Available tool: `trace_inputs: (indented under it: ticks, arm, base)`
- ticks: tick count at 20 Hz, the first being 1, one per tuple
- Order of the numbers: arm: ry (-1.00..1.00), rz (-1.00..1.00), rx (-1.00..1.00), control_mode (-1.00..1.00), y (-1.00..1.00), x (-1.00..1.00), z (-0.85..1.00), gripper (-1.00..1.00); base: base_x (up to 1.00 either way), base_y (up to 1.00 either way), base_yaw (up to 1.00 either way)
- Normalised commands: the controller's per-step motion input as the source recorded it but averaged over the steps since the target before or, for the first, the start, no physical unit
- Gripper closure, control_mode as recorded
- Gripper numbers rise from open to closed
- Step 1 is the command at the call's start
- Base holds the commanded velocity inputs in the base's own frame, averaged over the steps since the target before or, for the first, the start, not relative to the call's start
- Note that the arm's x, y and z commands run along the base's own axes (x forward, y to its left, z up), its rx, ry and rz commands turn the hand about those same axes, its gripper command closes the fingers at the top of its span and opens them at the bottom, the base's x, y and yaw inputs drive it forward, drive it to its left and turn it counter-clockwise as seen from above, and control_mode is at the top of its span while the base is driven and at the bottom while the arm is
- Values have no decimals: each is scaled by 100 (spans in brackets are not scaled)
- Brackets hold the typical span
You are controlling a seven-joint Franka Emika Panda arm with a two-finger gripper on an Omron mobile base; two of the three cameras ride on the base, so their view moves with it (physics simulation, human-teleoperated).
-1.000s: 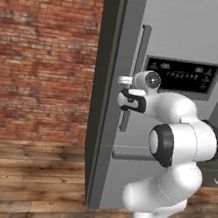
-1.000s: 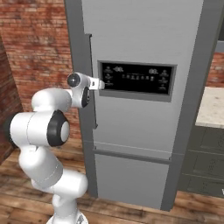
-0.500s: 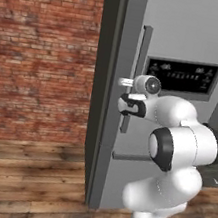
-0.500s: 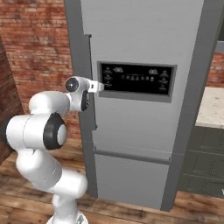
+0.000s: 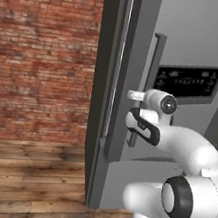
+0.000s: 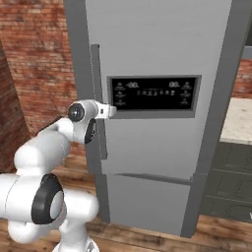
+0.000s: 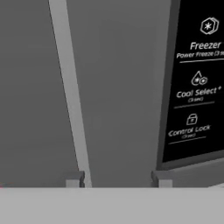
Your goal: Retrieve the sausage and cheese from the fridge and place them on the cutting board on the counter.
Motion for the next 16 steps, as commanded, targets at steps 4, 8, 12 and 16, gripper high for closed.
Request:
trace_inputs:
  ticks: [4, 8, 12, 16]
  arm:
    - [2, 15, 12, -100, -72, -100, -18, 100]
    - [2, 14, 12, -100, -77, -100, -25, 100]
    - [8, 4, 4, -100, -64, -100, -38, 100]
    - [11, 3, 3, -100, -74, -100, -38, 100]
  base:
    - [0, 0, 0]
    - [0, 0, 0]
    - [0, 0, 0]
    - [0, 0, 0]
